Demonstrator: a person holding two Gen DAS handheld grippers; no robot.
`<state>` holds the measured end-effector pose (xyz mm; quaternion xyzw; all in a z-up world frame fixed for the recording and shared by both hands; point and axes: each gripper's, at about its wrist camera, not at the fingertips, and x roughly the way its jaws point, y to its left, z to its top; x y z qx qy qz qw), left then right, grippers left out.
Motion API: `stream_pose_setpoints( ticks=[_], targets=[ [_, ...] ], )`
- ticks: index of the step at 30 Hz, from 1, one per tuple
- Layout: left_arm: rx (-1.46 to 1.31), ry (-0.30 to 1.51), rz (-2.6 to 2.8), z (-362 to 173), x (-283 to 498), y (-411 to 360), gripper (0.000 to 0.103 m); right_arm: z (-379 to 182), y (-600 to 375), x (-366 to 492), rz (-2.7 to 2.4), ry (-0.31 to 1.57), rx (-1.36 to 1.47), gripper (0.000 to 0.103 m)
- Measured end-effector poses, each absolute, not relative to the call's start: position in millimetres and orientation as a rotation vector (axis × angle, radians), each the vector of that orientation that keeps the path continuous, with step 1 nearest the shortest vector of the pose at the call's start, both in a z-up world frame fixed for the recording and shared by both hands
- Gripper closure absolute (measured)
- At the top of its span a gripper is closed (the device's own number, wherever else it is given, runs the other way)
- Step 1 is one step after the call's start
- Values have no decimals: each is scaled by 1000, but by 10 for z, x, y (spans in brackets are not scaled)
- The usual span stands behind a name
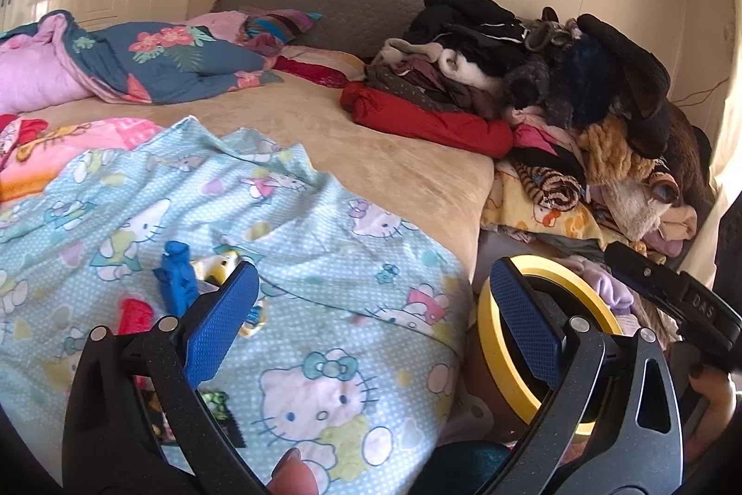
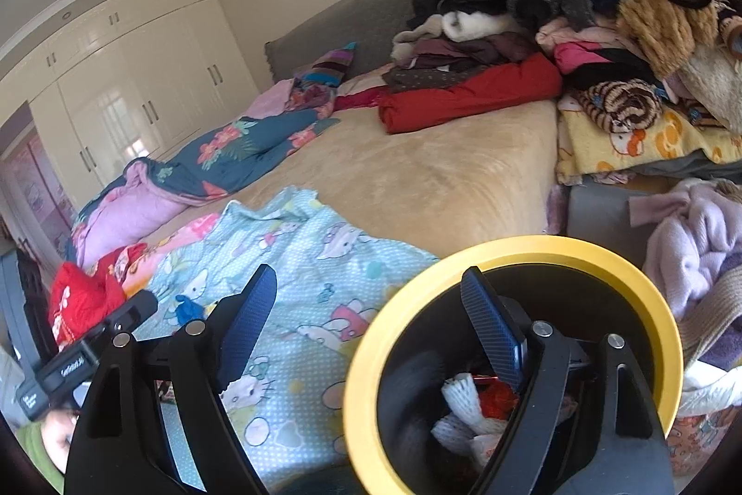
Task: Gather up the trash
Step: 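Move both tools back over the trash on the Hello Kitty sheet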
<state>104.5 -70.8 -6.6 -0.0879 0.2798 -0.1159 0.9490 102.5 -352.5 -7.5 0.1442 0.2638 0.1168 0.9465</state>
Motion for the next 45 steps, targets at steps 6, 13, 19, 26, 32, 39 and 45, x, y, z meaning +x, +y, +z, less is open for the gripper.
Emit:
stream_pose_setpoints(
  ticks=[6, 13, 19, 26, 32, 39, 45],
  targets=[
    [-201, 555, -193, -33, 1059, -483, 11, -71, -3233, 989, 295, 546, 261, 24],
    [-226, 546, -165, -17, 1061, -294, 11, -98, -3010, 960, 329, 562, 228, 24],
    [-228, 545, -140, -43, 1039, -86, 11, -107, -2887, 951, 346, 569, 208, 24],
    [-256, 551, -101, -91, 1063, 193, 11, -146, -2698, 1013, 371, 592, 203, 24],
    [-245, 562, -97, -138, 1009, 373, 11, -178, -2474, 1077, 400, 610, 182, 24],
    [-271, 597, -103, -217, 964, 531, 14, -224, -2227, 1161, 426, 632, 148, 24],
    [-275, 615, -116, -258, 902, 606, 21, -268, -2090, 1247, 448, 650, 133, 24]
  ],
)
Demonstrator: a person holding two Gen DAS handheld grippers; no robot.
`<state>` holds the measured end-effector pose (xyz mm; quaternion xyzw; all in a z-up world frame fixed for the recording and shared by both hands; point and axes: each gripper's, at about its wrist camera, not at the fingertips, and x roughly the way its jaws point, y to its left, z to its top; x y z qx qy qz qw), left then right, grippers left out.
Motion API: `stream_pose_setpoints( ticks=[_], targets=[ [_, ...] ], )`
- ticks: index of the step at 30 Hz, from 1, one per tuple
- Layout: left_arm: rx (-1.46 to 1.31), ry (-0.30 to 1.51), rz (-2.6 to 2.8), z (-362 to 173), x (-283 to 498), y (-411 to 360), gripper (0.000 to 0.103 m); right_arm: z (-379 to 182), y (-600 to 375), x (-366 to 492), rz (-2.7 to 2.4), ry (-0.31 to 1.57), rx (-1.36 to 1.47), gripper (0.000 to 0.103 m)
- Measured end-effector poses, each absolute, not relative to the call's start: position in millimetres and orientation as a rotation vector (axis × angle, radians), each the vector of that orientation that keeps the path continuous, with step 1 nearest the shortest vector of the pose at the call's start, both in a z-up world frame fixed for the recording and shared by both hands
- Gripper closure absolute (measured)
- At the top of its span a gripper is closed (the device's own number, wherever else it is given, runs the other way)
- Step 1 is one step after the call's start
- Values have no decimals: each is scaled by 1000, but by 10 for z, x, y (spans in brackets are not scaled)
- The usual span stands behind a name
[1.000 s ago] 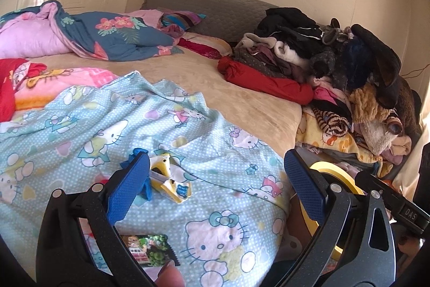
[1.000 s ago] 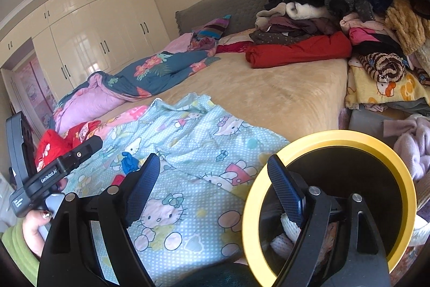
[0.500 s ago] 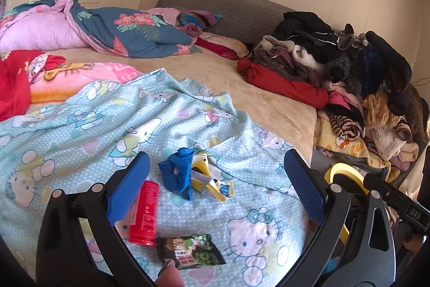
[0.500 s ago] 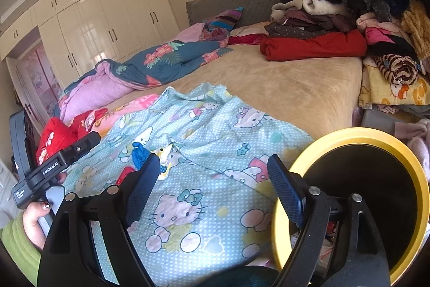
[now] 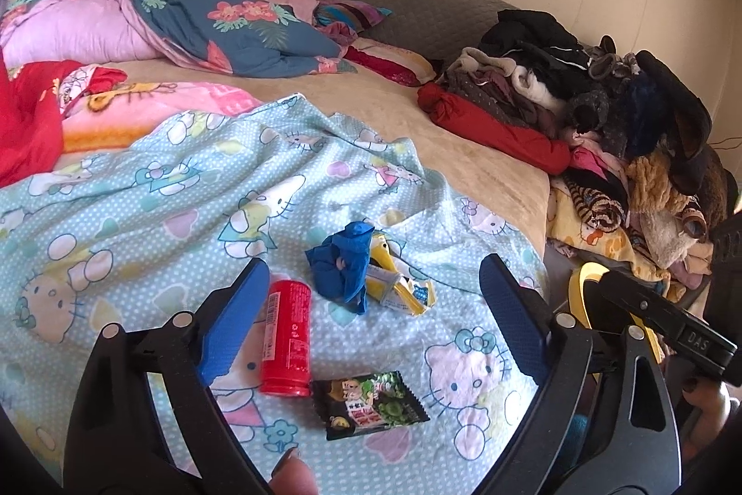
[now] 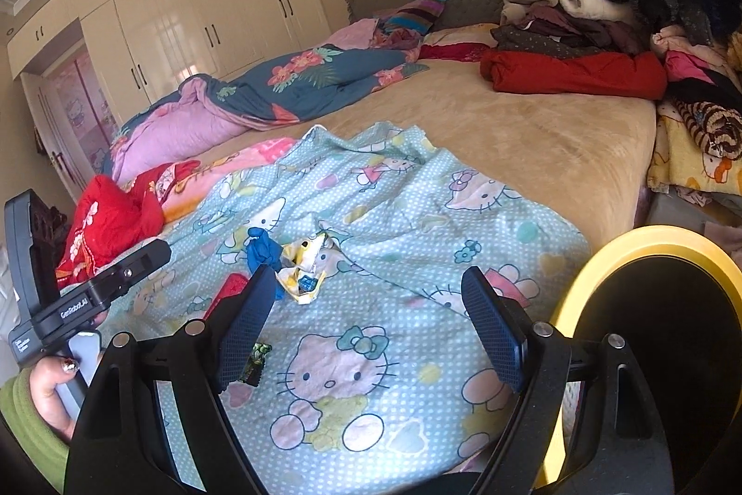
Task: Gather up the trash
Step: 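Move both tools back over the trash on the Hello Kitty sheet, then grasp the yellow-white wrapper with the right tool while the left tool grasps the dark snack packet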
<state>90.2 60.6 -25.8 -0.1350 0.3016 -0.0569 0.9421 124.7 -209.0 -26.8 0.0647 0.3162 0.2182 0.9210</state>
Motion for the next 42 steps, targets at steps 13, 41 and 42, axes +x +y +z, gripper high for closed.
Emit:
stream_pose_setpoints(
  ticks=[13, 41, 42],
  targets=[
    [-256, 742, -163, -622, 721, 615, 37, -437, -1690, 1525, 529, 714, 98, 24],
    [-441, 923, -212, -1191, 686, 626, 71, -1148, -823, 2091, 622, 896, 40, 30],
    [-447, 925, -213, -1199, 693, 627, 73, -1166, -801, 2107, 621, 898, 36, 36]
  ],
)
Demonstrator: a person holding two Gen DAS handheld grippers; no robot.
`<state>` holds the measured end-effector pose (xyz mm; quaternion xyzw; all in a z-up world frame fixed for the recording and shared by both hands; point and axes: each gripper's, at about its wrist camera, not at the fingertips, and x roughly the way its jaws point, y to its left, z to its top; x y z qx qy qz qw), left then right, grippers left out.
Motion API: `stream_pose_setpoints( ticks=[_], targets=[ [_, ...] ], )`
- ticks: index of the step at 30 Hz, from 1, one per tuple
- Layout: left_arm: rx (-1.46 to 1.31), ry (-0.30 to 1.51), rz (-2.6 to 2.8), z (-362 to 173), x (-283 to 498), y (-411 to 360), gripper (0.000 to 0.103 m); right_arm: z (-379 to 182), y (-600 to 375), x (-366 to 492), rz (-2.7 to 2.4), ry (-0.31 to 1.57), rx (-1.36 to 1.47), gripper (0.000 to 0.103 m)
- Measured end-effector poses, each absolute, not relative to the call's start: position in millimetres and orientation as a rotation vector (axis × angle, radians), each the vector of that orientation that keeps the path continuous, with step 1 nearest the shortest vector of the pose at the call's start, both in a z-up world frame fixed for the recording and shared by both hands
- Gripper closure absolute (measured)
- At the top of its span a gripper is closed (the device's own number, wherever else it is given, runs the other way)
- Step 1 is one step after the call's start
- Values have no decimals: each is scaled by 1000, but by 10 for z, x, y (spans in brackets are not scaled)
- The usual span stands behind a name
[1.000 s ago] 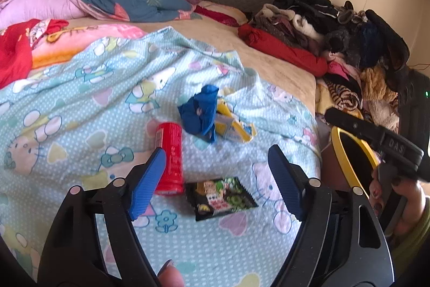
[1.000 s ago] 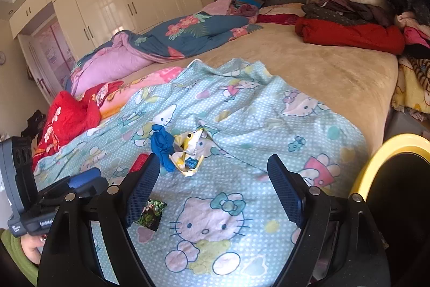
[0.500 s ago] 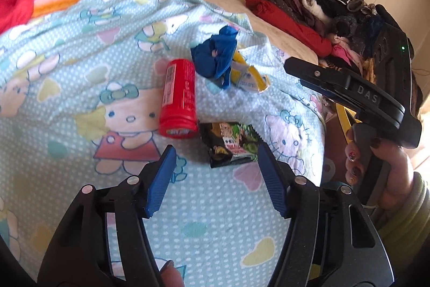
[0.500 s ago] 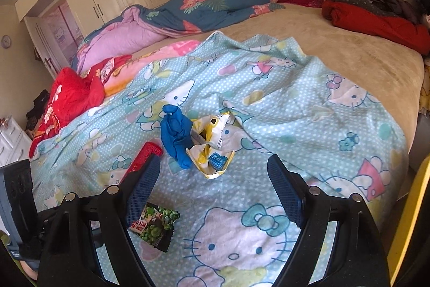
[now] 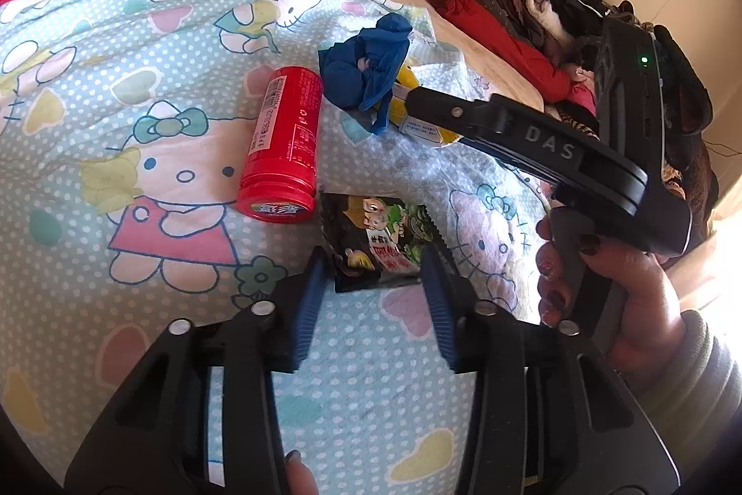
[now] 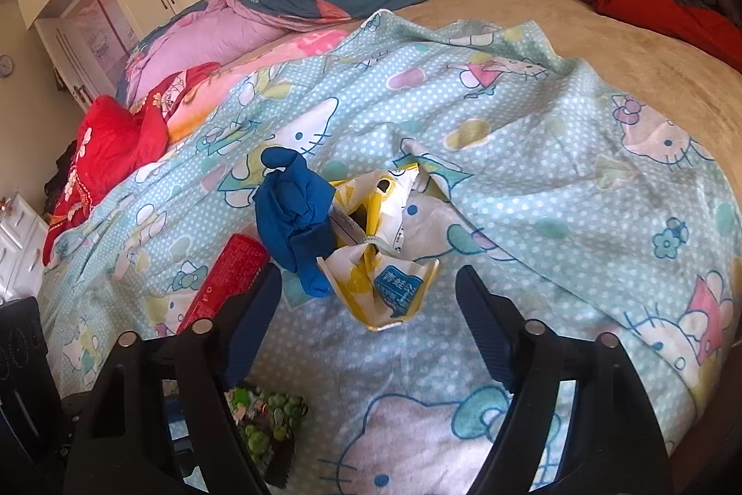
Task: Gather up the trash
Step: 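Grasp the yellow-white wrapper with the right tool while the left tool grasps the dark snack packet, then carry the wrapper and snack packet over the yellow-rimmed bin with both tools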
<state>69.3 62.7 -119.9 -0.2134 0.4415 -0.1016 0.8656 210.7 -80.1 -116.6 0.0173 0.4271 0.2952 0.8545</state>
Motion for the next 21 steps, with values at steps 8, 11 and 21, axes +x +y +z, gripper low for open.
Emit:
stream_pose_setpoints(
  ticks=[8, 11, 21],
  targets=[
    [-453, 926, -235, -1216, 692, 616, 89, -1238, -902, 2120, 621, 929, 116, 73],
    [-450, 913, -252, -1189, 706, 596, 92, -1182, -1075, 2049, 598, 907, 143, 75],
    [-401, 836, -279, -900, 797, 451, 95, -871, -1697, 1739, 500, 775, 180, 76]
  ],
)
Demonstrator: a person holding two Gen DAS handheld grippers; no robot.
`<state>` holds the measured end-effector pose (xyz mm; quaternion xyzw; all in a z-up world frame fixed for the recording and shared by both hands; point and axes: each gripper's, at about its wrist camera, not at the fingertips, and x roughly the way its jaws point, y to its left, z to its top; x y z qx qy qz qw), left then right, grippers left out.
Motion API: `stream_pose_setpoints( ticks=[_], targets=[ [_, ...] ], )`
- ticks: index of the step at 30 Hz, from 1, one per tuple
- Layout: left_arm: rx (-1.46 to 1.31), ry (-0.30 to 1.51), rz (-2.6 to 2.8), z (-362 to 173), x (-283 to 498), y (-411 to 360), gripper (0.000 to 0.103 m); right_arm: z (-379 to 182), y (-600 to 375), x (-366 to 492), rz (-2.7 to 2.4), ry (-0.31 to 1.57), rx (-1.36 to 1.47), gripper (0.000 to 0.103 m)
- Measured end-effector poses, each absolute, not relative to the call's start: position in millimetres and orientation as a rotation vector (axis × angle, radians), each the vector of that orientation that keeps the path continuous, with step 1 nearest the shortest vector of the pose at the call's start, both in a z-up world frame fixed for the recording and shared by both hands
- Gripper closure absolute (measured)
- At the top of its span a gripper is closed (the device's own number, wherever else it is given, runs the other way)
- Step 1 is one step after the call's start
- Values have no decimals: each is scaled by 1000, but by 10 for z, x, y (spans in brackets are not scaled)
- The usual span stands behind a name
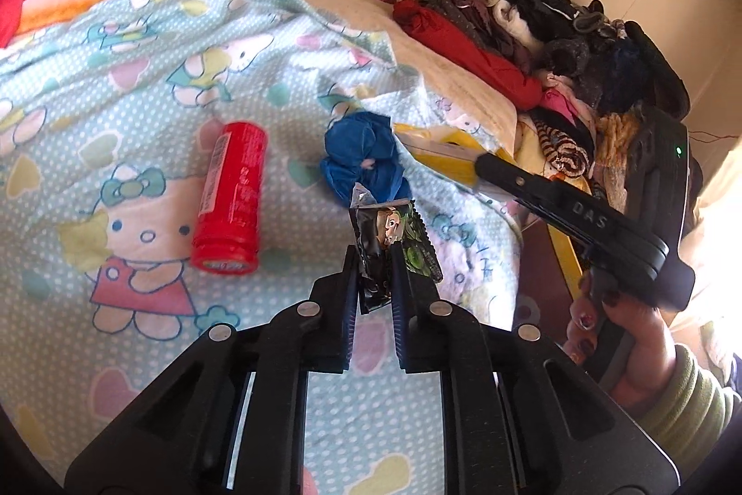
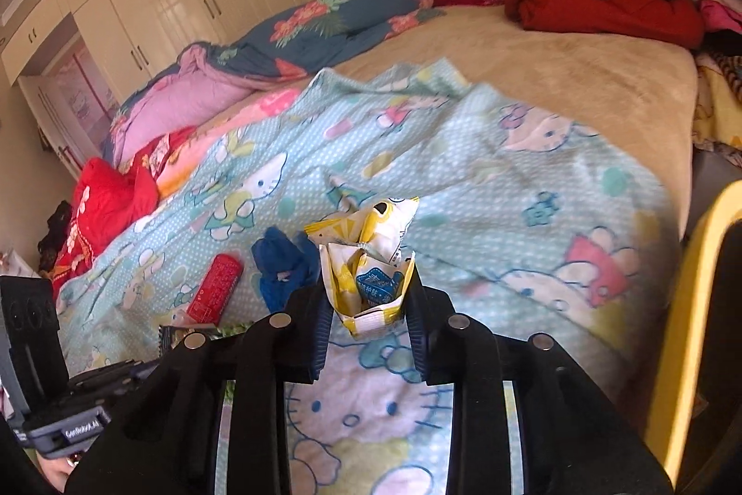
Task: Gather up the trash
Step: 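Carry the wrapper and snack packet over the yellow-rimmed bin with both tools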
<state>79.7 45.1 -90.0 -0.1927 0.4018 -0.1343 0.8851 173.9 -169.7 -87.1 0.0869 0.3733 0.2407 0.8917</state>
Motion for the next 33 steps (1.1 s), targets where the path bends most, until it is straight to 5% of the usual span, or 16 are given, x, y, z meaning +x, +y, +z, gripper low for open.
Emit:
stream_pose_setpoints(
  ticks=[33],
  targets=[
    [-245, 737, -473, -376, 923, -646, 95, -309, -3257, 1340, 271, 623, 375, 76]
  ],
)
